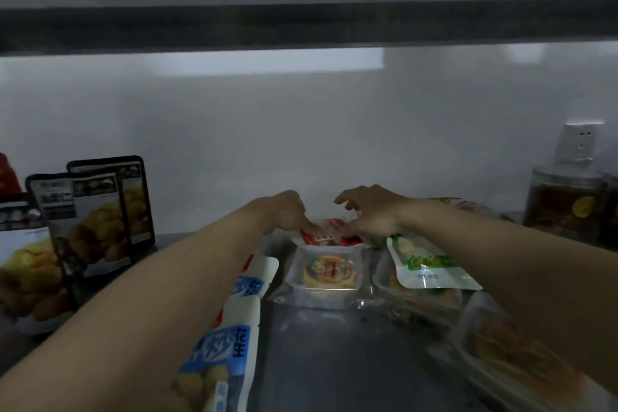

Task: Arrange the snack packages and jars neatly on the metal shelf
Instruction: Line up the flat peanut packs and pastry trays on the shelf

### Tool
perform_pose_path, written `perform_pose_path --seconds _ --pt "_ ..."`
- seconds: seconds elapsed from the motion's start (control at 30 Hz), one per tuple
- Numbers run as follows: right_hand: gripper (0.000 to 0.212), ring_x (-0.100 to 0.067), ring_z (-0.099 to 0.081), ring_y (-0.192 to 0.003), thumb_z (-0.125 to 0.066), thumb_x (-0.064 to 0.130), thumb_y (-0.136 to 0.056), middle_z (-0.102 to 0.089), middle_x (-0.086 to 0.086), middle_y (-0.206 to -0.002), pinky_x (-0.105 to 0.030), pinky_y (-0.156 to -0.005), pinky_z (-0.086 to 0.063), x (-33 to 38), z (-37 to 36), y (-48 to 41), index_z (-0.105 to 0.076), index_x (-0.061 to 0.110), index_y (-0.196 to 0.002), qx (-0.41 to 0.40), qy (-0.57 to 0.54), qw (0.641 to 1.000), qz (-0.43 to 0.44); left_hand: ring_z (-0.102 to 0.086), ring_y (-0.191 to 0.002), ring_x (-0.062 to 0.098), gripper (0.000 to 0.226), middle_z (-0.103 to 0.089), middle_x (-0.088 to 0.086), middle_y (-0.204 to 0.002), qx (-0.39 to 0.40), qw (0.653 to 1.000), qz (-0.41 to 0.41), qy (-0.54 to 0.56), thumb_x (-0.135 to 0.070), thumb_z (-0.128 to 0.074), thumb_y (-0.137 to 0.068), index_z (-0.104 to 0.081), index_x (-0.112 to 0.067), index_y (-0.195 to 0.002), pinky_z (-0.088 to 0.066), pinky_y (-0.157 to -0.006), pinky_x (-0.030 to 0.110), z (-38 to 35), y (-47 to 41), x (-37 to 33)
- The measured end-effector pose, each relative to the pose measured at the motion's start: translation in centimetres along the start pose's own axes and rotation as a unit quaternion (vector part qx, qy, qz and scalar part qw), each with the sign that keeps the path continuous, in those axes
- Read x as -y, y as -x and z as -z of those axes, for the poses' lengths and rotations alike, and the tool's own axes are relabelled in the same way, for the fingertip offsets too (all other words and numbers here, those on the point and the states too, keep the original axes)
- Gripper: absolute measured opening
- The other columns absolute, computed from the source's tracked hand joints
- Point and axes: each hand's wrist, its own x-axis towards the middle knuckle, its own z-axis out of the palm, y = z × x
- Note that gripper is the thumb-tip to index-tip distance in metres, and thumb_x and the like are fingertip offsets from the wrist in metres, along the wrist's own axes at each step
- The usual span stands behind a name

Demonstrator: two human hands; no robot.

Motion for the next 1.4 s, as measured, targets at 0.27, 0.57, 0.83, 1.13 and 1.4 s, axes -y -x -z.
perform_pose_path --seconds 0.27,0.57,0.83,1.13,1.4 --pt "0.059 -0.022 -0.055 -0.116 -0.067 0.032 -0.089 -0.055 -0.006 -0.134 -0.035 -0.099 -0.046 1.4 0.7 0.7 -0.04 0.018 -0.14 -0.171 -0.051 0.984 0.024 -0.065 -0.084 0.029 0.031 -0.067 0.016 -0.094 -0.142 0.969 -0.027 0.203 -0.01 -0.082 -0.073 -0.058 -0.004 -0.091 -0.054 -0.077 0.039 2.4 2.2 1.7" --pt "0.066 -0.029 -0.071 -0.088 -0.075 0.027 -0.084 -0.066 -0.018 -0.111 -0.038 -0.079 -0.059 7.9 -0.5 1.2 -0.041 0.002 -0.134 -0.112 -0.459 0.881 -0.029 -0.07 -0.081 0.028 0.032 -0.067 0.014 -0.098 -0.199 0.866 -0.086 0.451 -0.005 -0.078 -0.074 -0.054 -0.009 -0.094 -0.059 -0.071 0.039 4.9 8.1 2.7" --pt "0.03 -0.024 -0.072 -0.078 -0.078 0.007 -0.077 -0.071 -0.014 -0.095 -0.034 -0.065 -0.06 11.9 -1.7 2.6 -0.058 0.005 -0.1 -0.12 -0.554 0.824 0.01 -0.069 -0.091 0.021 0.027 -0.07 0.008 -0.107 -0.178 0.898 -0.101 0.39 -0.019 -0.069 -0.086 -0.062 -0.014 -0.112 -0.056 -0.076 0.032 5.7 12.7 5.3" --pt "0.034 -0.025 -0.068 -0.08 -0.082 0.017 -0.076 -0.07 -0.013 -0.095 -0.036 -0.063 -0.057 11.1 -3.6 2.2 -0.058 0.008 -0.099 -0.16 -0.476 0.862 -0.058 -0.048 -0.123 0.021 0.077 -0.047 0.005 -0.143 -0.103 0.959 -0.034 0.264 -0.046 -0.068 -0.081 -0.036 -0.017 -0.146 -0.041 -0.089 0.029 3.9 16.2 7.6" --pt "0.039 -0.031 -0.07 -0.086 -0.085 0.021 -0.072 -0.071 -0.013 -0.094 -0.041 -0.073 -0.059 11.4 -5.6 1.9 -0.059 0.006 -0.098 -0.109 -0.422 0.896 -0.088 -0.063 -0.089 -0.001 0.118 -0.052 -0.022 -0.106 0.027 0.979 -0.066 0.193 -0.02 -0.085 -0.069 -0.002 -0.031 -0.152 -0.053 -0.07 0.015 1.9 18.1 9.3"
